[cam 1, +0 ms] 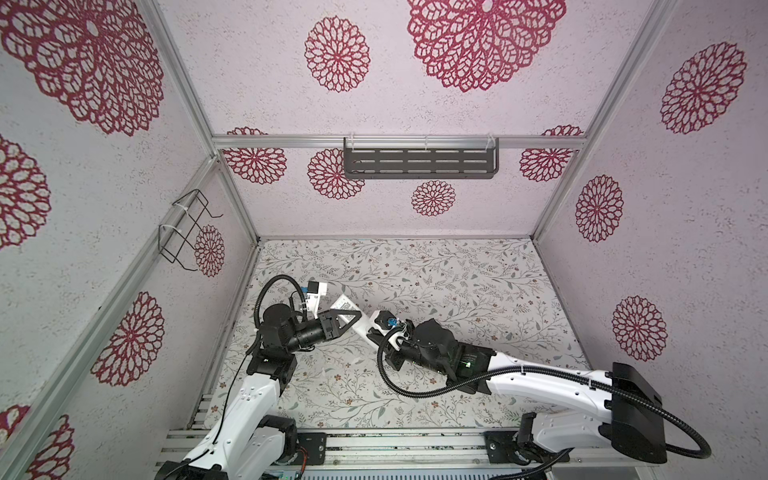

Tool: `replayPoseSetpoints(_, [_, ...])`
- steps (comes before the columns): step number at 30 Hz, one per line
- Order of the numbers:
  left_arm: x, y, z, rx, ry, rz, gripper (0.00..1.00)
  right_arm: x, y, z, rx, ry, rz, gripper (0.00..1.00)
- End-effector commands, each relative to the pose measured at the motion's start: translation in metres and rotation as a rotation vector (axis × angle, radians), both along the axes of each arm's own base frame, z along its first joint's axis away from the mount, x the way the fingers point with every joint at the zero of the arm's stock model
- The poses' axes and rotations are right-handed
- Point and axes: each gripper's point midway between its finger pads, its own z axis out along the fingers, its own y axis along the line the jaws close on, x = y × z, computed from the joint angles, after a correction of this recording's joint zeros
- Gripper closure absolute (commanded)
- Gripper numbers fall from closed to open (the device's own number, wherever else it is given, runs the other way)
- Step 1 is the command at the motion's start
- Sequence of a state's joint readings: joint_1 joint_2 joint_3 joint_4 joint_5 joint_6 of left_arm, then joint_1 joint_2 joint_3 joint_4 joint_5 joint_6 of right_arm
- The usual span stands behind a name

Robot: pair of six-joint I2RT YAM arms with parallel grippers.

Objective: Load the batteries into the remote control

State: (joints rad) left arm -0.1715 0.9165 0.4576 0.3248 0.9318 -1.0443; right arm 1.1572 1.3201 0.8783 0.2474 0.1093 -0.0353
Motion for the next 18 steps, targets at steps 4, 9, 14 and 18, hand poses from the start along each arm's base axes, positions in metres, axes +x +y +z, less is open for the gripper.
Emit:
replayPoseSetpoints(4, [-0.016, -0.009, 0.034, -0.046, -0.104, -0.094, 1.00, 0.008, -0.011, -0.015, -0.074, 0.004, -0.042, 0.82])
replayPoseSetpoints(9, [-0.016, -0.009, 0.035, -0.046, -0.105, -0.093, 1.00, 0.007, -0.012, -0.014, -0.071, 0.002, -0.043, 0.87])
replayPoseSetpoints(14, [-0.016, -0.009, 0.034, -0.046, -0.103, -0.092, 1.00, 0.007, -0.014, -0.015, -0.075, 0.002, -0.047, 0.92])
replayPoseSetpoints(18, [-0.015, -0.009, 0.034, -0.046, -0.103, -0.091, 1.00, 0.008, -0.017, -0.024, -0.102, 0.011, -0.060, 0.96])
